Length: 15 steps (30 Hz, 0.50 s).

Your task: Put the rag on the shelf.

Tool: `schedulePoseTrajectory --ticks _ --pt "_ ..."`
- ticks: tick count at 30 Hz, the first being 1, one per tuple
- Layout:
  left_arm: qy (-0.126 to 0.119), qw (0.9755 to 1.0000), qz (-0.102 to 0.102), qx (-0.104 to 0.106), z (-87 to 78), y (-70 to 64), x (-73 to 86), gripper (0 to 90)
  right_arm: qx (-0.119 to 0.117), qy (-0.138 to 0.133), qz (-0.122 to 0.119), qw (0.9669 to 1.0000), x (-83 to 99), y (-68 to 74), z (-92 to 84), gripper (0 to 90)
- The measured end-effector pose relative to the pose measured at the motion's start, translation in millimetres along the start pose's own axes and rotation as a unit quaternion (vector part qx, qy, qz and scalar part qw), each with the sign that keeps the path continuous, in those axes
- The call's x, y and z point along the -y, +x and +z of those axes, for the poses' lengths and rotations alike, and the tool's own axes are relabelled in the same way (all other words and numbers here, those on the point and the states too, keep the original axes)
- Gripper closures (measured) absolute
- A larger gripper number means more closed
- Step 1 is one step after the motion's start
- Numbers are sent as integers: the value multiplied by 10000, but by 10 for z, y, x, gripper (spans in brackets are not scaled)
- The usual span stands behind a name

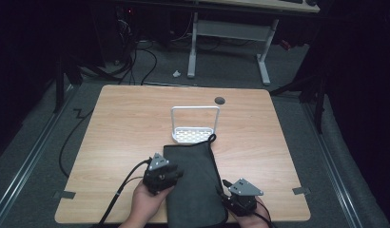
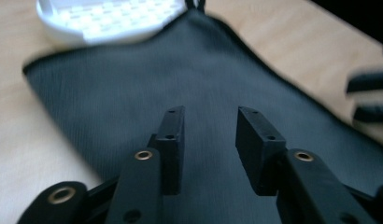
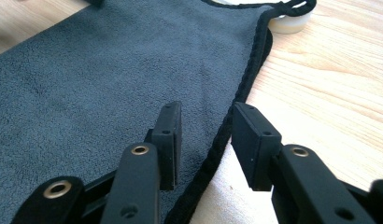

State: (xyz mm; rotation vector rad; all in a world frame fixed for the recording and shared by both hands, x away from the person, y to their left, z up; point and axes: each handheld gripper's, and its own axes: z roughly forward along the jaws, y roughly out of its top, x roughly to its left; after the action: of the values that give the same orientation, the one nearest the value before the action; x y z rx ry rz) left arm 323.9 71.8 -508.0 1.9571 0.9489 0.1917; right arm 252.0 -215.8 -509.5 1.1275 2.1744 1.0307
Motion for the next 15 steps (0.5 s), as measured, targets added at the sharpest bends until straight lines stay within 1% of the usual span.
schedulePoseTrajectory --ticks 2,3,5,6,7,8,9,10,11,12,15 --pt "36 10000 -31 24 -55 3 108 662 -42 23 38 10000 0 -3 15 657" --pt "2 10000 -41 53 -73 7 148 681 -44 27 31 10000 0 -5 27 666" --pt "37 9999 125 -38 -74 17 191 707 -49 31 1 10000 -6 -10 54 677" --pt "97 9998 129 -69 -58 33 204 719 -58 34 12 10000 -12 -14 64 684" --pt "133 9998 106 -54 -38 50 218 726 -67 35 26 10000 -24 -19 73 696" --pt "206 9997 133 -51 -4 61 234 732 -67 46 36 10000 -40 -25 84 711" --pt "321 9992 204 -114 28 59 239 733 -107 85 47 9999 -77 -39 111 752" --pt "376 9989 235 -116 48 56 239 734 -125 123 29 9998 -111 -54 137 767" --pt "417 9984 346 -131 57 51 233 734 -114 132 26 9998 -130 -62 152 794" --pt "468 9980 400 -147 61 48 219 739 -96 152 31 9998 -171 -77 183 818" --pt "471 9979 426 -119 62 58 219 741 1 235 -41 9997 -288 -117 330 875"
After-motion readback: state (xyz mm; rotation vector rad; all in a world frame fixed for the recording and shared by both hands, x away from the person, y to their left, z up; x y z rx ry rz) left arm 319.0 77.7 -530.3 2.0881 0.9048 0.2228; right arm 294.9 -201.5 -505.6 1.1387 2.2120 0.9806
